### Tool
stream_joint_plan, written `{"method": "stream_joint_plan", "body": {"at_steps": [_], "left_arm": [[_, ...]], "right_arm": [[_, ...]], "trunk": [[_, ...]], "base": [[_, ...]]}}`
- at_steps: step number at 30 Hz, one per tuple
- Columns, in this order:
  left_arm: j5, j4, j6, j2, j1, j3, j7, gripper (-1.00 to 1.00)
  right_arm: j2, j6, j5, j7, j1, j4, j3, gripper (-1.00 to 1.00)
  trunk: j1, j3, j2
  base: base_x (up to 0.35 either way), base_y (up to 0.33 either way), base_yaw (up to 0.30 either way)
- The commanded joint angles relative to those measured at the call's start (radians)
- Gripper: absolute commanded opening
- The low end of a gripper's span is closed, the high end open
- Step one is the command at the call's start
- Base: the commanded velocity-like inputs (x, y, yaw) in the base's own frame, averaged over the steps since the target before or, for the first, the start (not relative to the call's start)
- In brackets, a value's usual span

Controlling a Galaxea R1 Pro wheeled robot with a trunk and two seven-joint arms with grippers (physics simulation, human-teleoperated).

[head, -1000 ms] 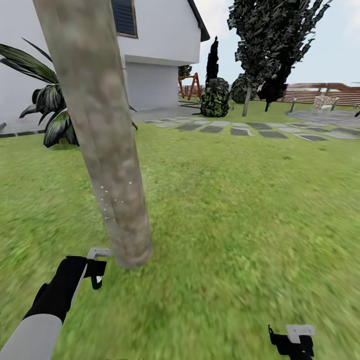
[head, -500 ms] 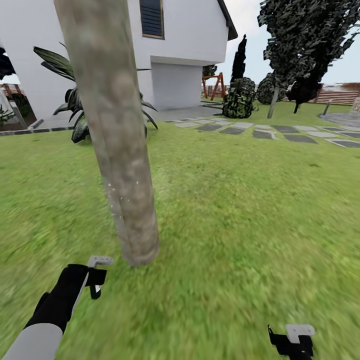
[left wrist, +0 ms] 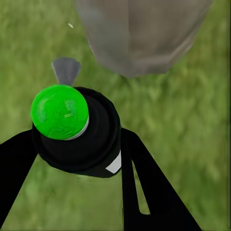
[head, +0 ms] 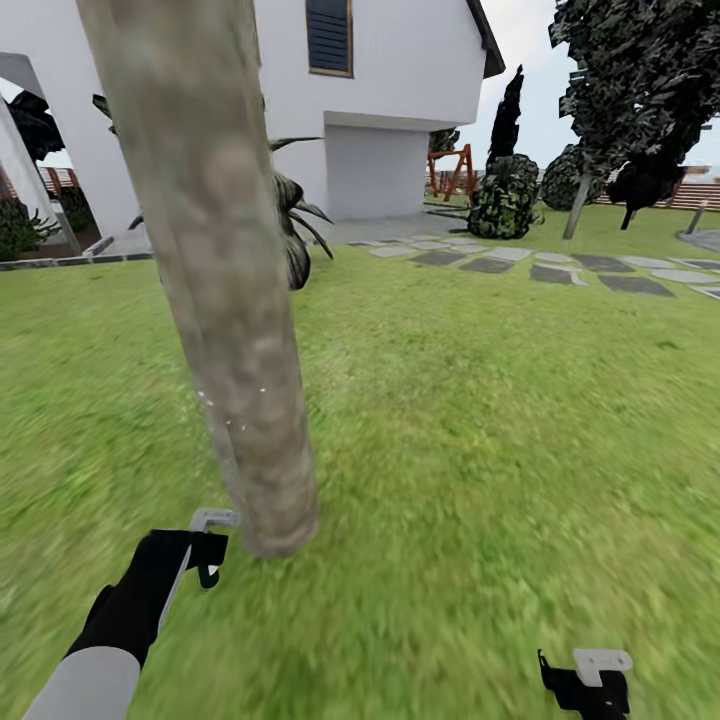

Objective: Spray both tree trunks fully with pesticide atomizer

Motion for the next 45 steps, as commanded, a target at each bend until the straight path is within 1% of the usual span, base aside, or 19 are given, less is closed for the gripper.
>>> {"method": "stream_joint_plan", "body": {"at_steps": [1,4,6,9,15,16,17,20,24,37,45], "left_arm": [[-0.001,0.0,0.0,0.0,0.0,0.0,-0.001,-1.0],[-0.004,0.0,0.001,0.002,0.003,0.0,-0.001,-1.0],[-0.003,0.0,0.001,0.008,0.034,0.004,-0.001,-1.0],[-0.001,0.0,0.001,0.007,0.046,0.004,-0.001,-1.0],[0.0,0.0,0.0,0.005,0.048,0.007,-0.001,-1.0],[0.0,-0.001,0.0,0.005,0.048,0.007,-0.001,-1.0],[0.0,-0.001,0.0,0.004,0.048,0.007,-0.001,-1.0],[0.004,-0.002,-0.002,0.0,0.048,0.004,-0.001,-1.0],[0.004,0.0,-0.005,-0.012,0.049,-0.001,-0.001,-1.0],[0.003,-0.001,-0.01,-0.014,0.049,0.001,-0.001,-1.0],[0.001,-0.001,-0.027,-0.014,0.049,0.004,0.001,-1.0]], "right_arm": [[0.0,0.0,0.0,0.0,0.0,0.0,0.0,1.0],[0.0,0.0,0.0,0.0,0.0,0.0,0.0,1.0],[0.0,0.0,0.0,0.0,0.0,0.0,0.0,1.0],[0.001,0.0,0.0,0.0,0.0,0.0,0.001,1.0],[0.001,0.0,0.0,-0.005,0.0,0.0,0.0,1.0],[0.001,0.0,0.0,-0.014,0.0,0.0,0.0,1.0],[0.001,0.0,0.0,-0.04,0.0,0.0,0.001,1.0],[0.001,0.0,0.0,-0.059,0.0,0.0,0.001,1.0],[0.003,0.001,0.0,-0.061,0.0,0.0,0.001,1.0],[0.005,0.002,-0.001,-0.06,0.0,0.0,0.001,1.0],[0.008,0.002,0.0,-0.06,0.0,0.001,0.003,1.0]], "trunk": [[0.0,0.0,0.0],[0.0,0.0,0.0],[0.0,0.0,0.0],[0.0,0.0,0.0],[0.0,0.0,0.0],[0.0,0.0,0.0],[0.0,0.0,0.0],[0.0,0.0,0.0],[0.0,0.0,0.0],[0.0,0.0,0.0],[0.0,0.0,0.0]], "base": [[0.284,-0.162,0.0],[0.222,-0.193,0.0],[0.075,-0.092,0.0],[0.013,-0.019,0.0],[-0.202,-0.083,0.0],[-0.052,-0.03,0.0],[-0.017,-0.01,0.0],[-0.005,-0.003,0.0],[0.0,0.0,-0.025],[-0.001,0.0,-0.258],[-0.301,-0.027,-0.01]]}}
